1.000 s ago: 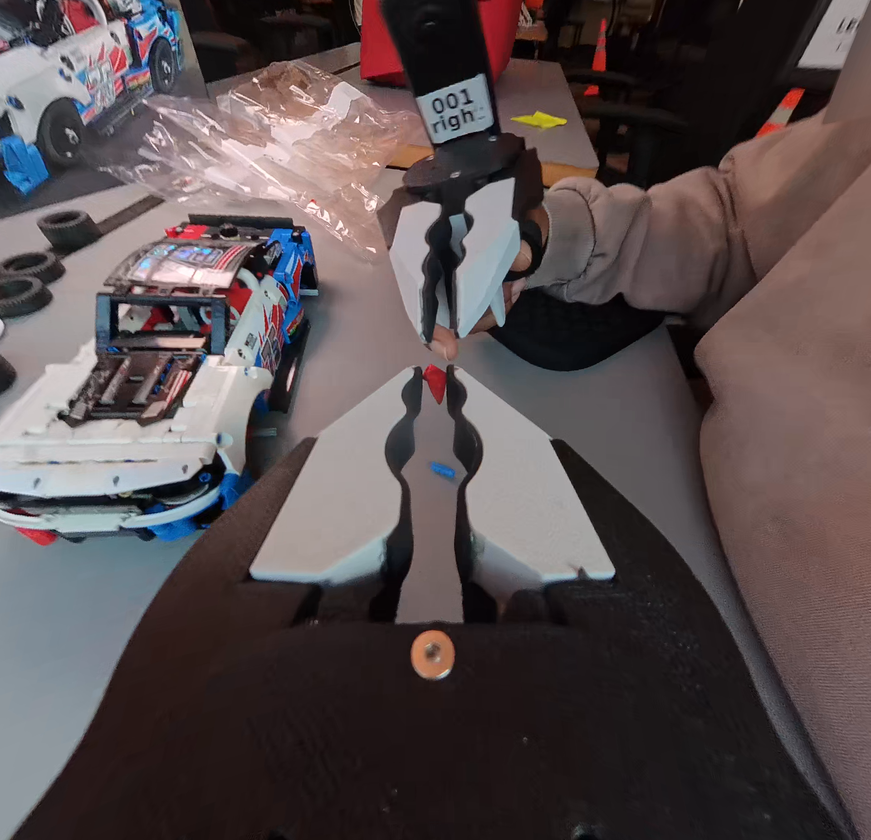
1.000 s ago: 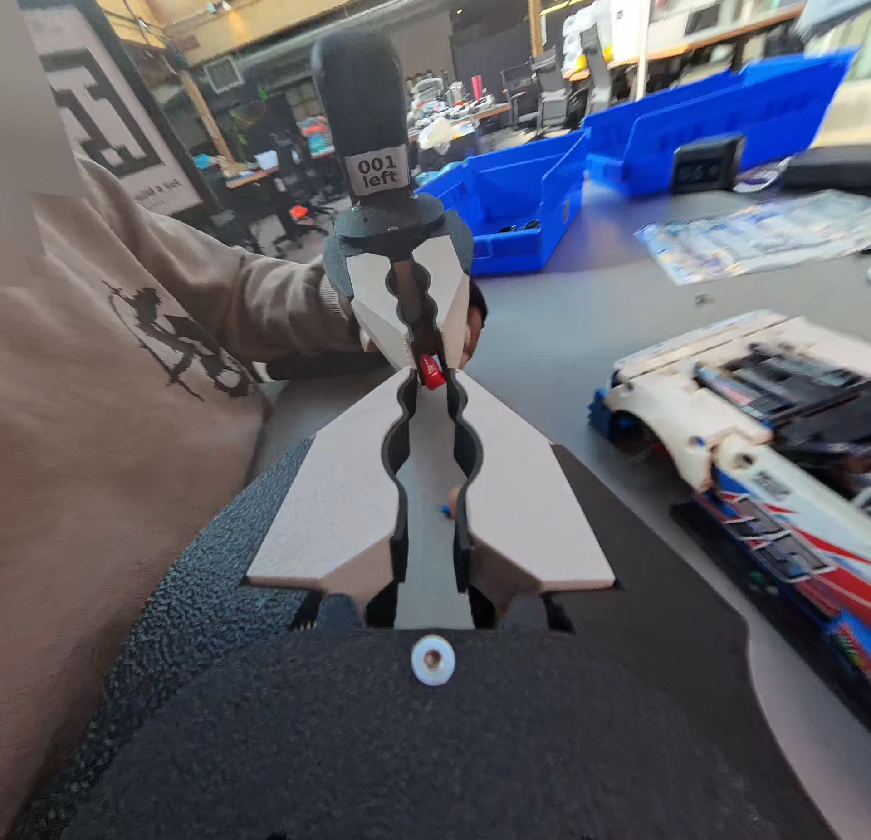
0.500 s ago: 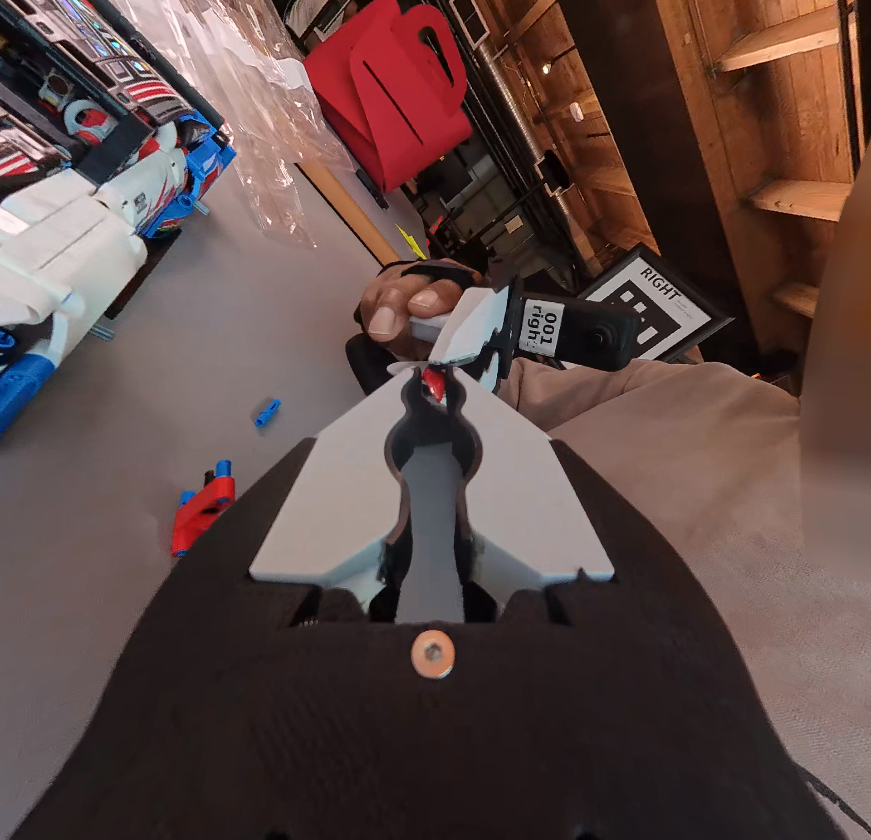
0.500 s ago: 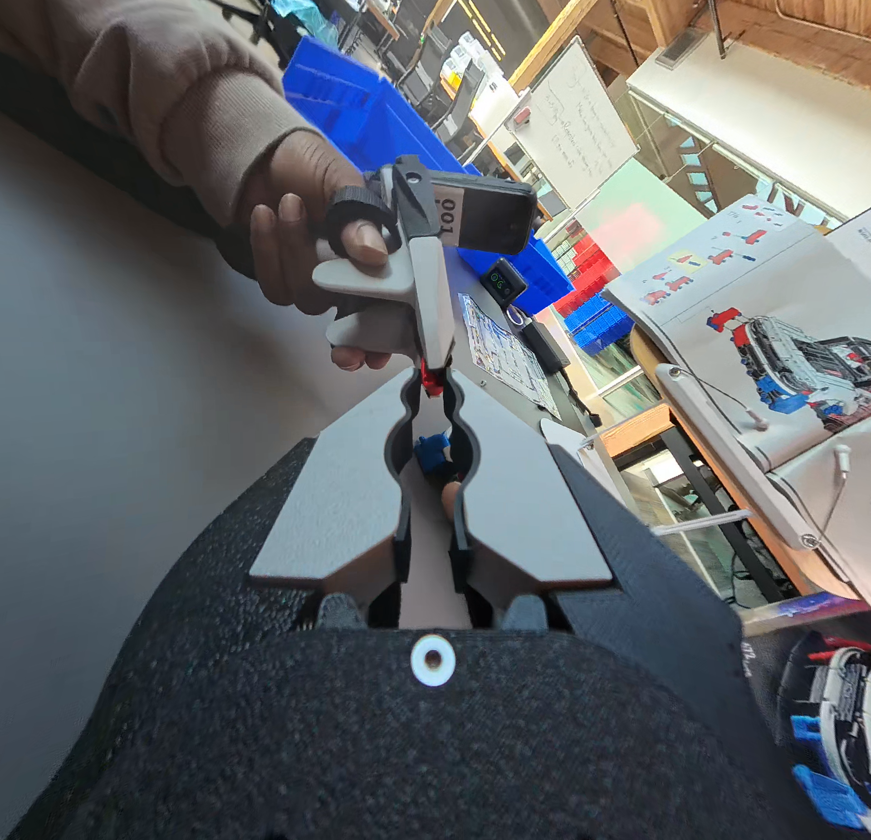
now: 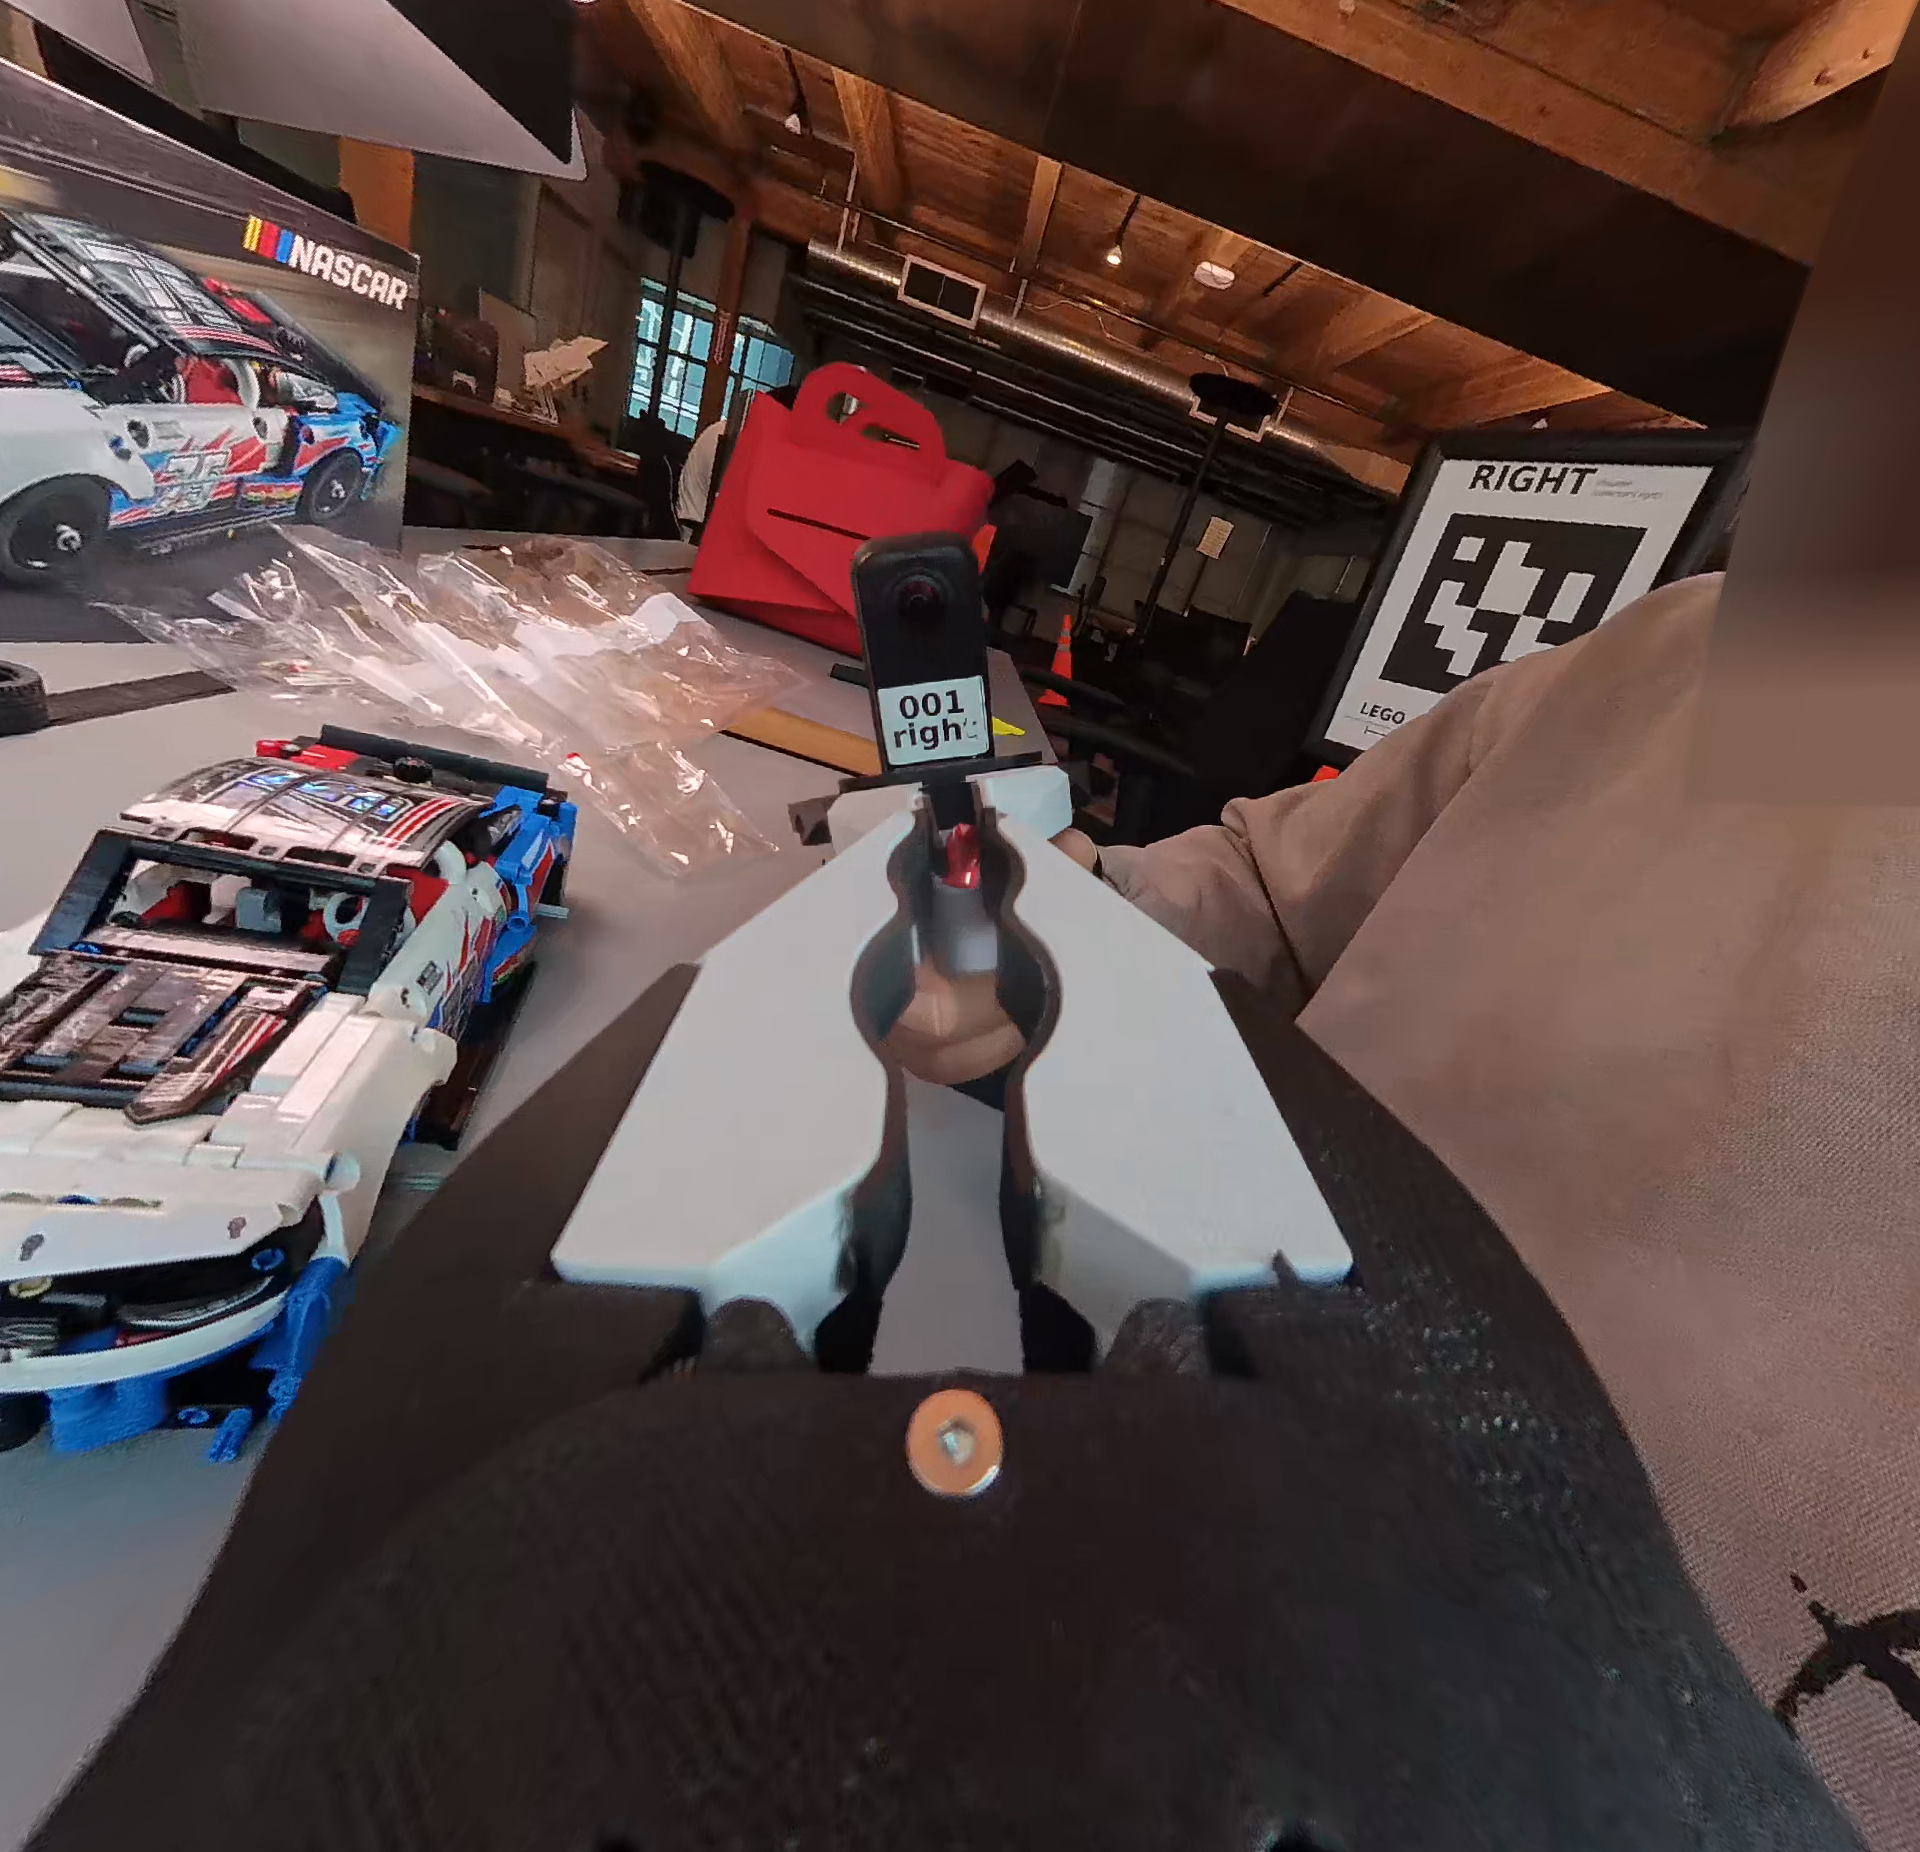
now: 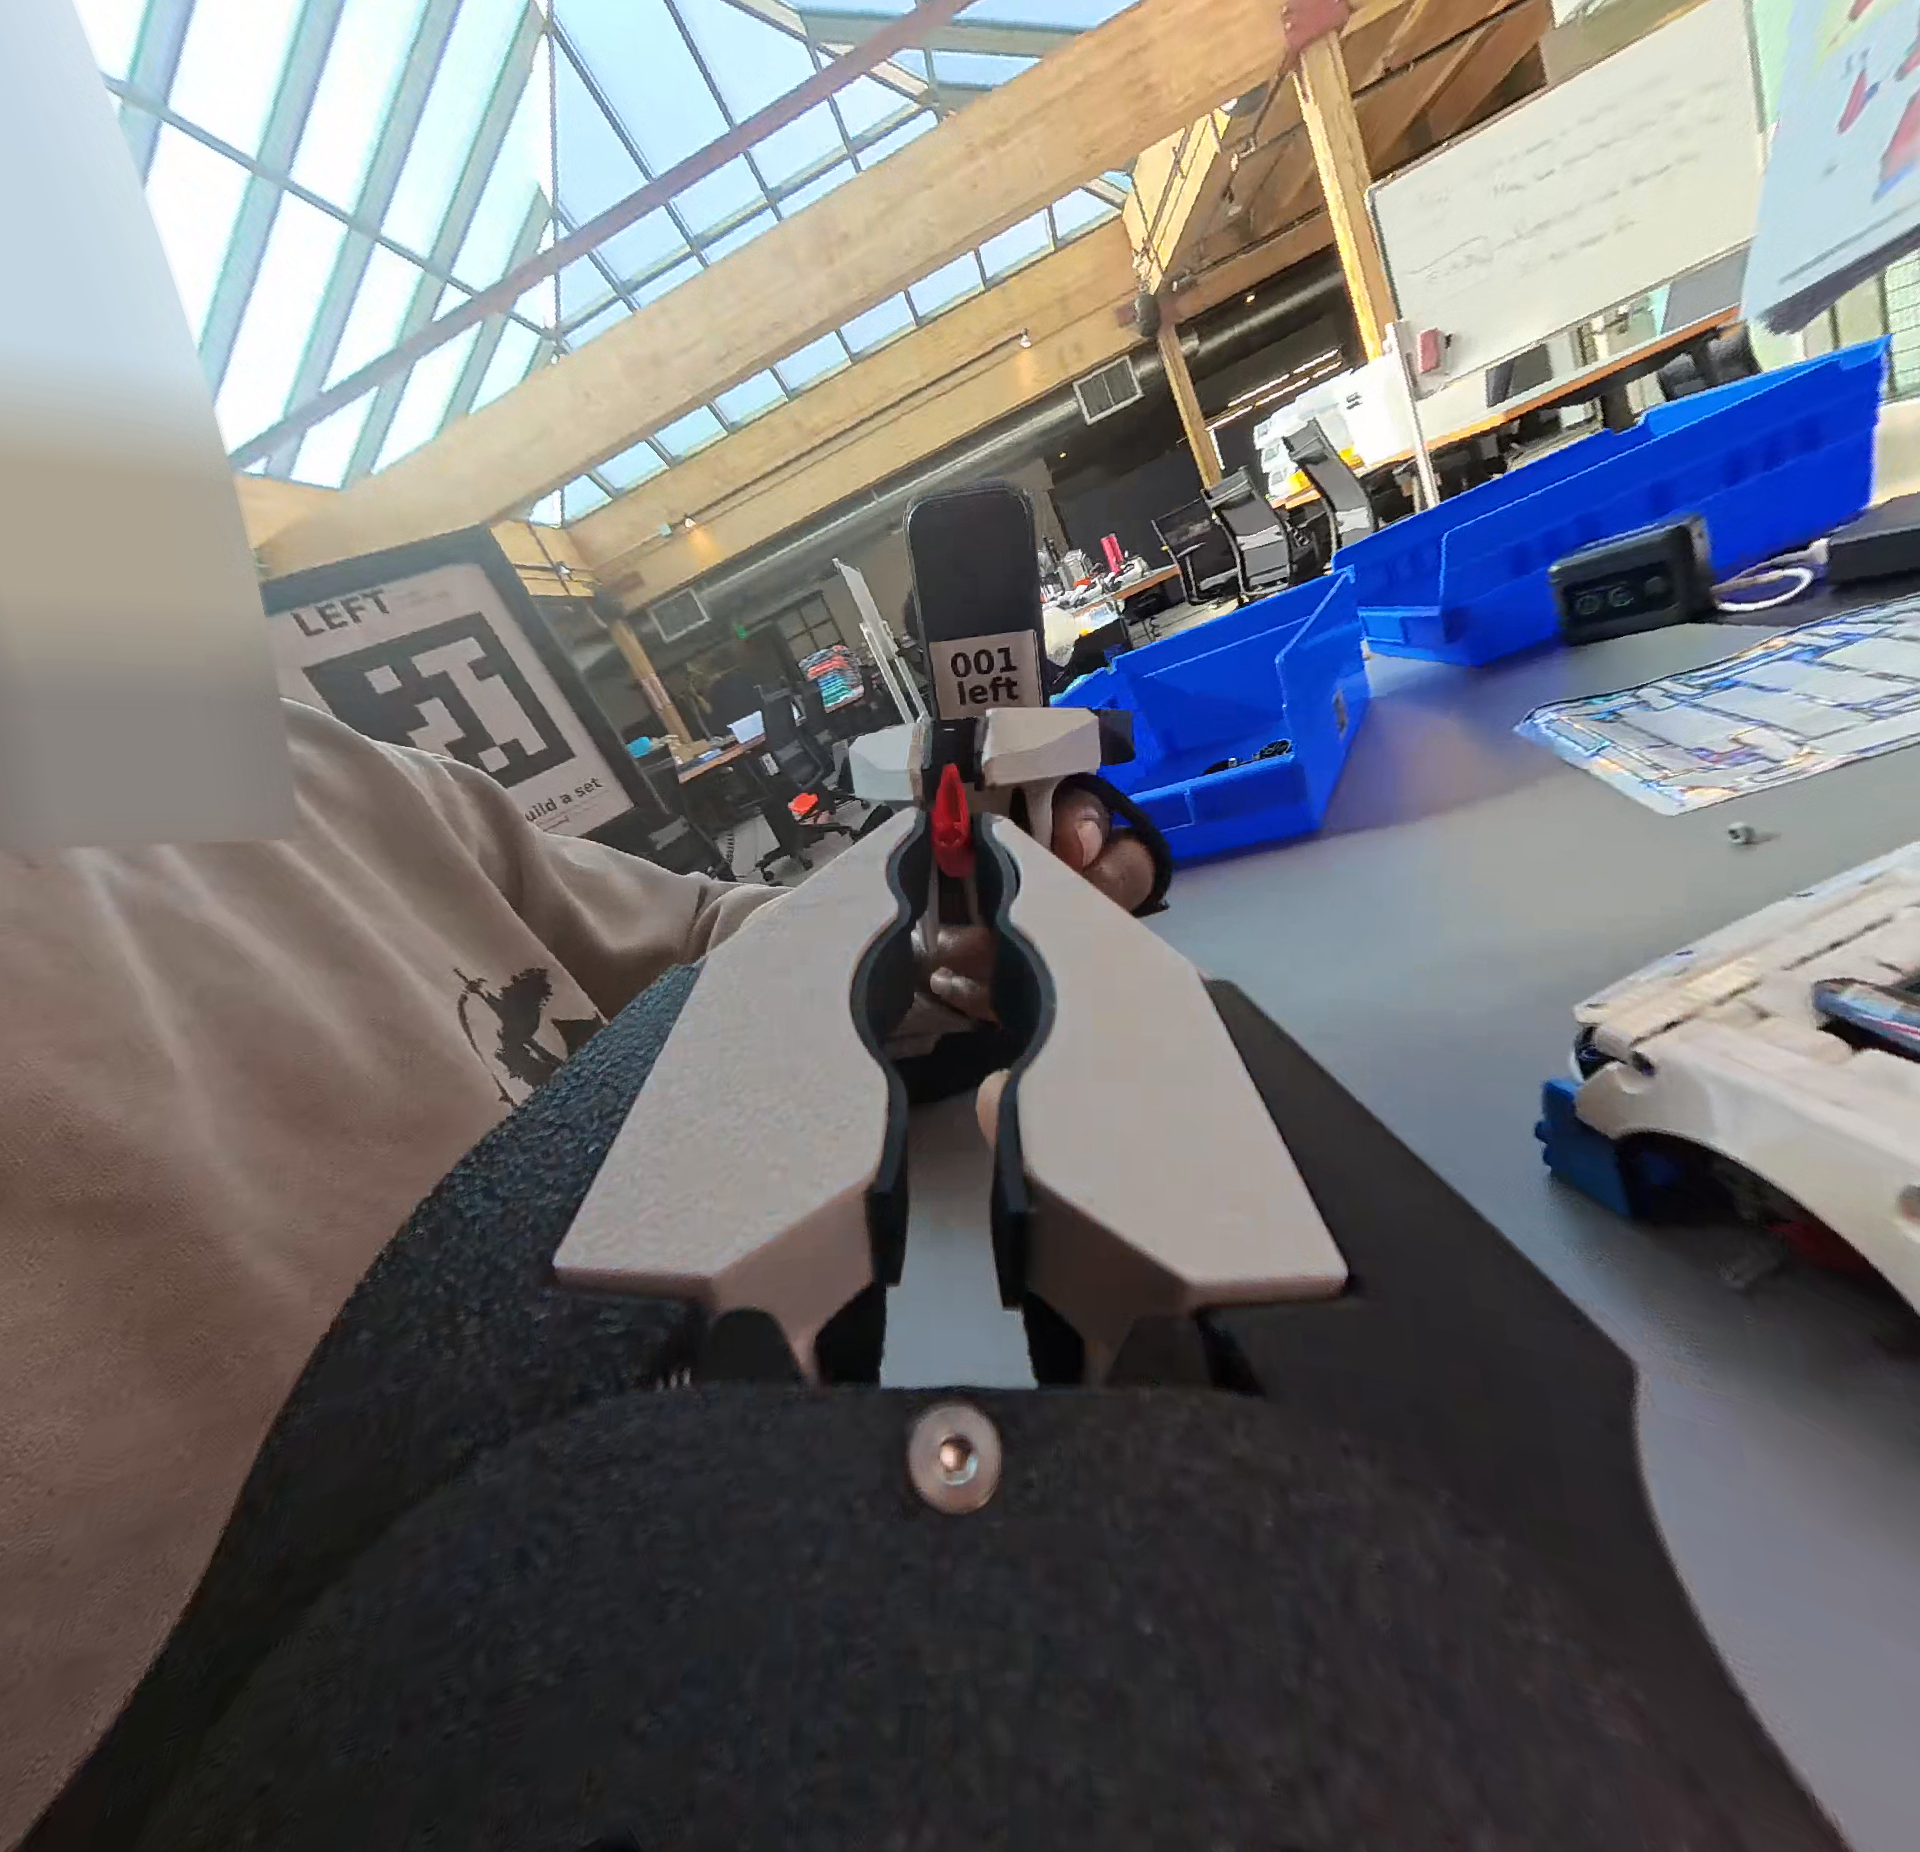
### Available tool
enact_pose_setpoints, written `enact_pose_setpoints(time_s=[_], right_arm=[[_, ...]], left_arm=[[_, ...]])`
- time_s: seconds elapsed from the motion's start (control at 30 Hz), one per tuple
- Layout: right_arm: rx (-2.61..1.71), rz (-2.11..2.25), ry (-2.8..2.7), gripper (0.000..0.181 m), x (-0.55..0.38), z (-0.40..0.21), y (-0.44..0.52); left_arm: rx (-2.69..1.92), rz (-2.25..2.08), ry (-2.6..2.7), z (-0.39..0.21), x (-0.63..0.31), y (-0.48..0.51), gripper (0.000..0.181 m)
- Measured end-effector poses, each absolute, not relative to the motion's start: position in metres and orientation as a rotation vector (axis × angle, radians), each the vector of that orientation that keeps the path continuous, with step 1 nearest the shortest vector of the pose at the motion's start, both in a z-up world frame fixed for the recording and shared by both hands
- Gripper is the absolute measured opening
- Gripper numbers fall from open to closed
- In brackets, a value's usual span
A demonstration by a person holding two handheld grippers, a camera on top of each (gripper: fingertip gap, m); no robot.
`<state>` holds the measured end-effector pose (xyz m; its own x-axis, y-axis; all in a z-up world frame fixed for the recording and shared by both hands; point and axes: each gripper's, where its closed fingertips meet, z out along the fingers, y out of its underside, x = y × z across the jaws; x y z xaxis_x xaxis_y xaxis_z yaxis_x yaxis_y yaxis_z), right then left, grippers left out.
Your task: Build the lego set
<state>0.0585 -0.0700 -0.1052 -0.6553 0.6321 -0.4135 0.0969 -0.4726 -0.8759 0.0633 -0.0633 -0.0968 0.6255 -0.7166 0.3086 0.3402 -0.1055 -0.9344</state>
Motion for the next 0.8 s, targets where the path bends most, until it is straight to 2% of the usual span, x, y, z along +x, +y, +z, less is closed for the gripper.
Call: enact_pose_setpoints(time_s=[0.53,0.8], right_arm=[[-1.091,2.275,-1.362,0.004,0.059,-0.108,-0.070],[-0.987,1.908,-1.567,0.006,0.055,-0.123,-0.066]], left_arm=[[-1.432,-1.015,0.305,-0.100,0.063,-0.064,0.002],[-1.591,-1.051,0.320,-0.122,0.056,-0.063,0.001]])
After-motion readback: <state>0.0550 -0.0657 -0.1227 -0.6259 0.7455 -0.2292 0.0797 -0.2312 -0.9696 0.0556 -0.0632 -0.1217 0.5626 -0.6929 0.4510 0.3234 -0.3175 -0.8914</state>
